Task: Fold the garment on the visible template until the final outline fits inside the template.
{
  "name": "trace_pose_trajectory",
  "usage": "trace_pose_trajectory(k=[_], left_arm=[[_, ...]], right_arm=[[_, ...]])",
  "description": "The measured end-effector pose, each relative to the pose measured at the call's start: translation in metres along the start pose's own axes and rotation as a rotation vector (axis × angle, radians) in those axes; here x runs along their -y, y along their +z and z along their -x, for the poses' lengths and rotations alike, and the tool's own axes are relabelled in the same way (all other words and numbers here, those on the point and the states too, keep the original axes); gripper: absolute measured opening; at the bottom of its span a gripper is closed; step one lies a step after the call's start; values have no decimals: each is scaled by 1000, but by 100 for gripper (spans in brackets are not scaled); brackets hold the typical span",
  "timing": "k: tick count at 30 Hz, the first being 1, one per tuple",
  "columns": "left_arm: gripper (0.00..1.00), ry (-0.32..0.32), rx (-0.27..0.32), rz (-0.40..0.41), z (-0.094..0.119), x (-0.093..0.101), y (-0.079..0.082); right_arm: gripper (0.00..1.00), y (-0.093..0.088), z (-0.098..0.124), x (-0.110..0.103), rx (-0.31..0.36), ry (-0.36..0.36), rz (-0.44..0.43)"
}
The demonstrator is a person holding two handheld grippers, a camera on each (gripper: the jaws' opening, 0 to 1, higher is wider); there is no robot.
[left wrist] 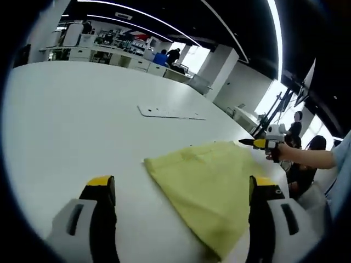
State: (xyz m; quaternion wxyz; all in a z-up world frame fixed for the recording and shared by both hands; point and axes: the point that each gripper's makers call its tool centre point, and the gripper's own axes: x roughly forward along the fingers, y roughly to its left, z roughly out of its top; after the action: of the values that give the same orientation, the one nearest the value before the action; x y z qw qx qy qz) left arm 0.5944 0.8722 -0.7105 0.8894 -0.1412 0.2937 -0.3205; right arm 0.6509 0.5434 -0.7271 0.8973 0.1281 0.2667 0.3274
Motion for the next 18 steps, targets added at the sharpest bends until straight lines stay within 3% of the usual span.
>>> trace_pose_trajectory(k=[6, 11, 18], left_arm=[[99, -22, -18, -47, 6, 5, -4], [99, -48, -37, -51, 10, 9, -16], [96, -43, -33, -44, 24, 9, -25]], right_arm=[[100, 0, 8, -6, -16, 27, 62], [100, -16, 21, -12, -94, 43, 125], [95, -31, 44, -12, -113, 22, 150]])
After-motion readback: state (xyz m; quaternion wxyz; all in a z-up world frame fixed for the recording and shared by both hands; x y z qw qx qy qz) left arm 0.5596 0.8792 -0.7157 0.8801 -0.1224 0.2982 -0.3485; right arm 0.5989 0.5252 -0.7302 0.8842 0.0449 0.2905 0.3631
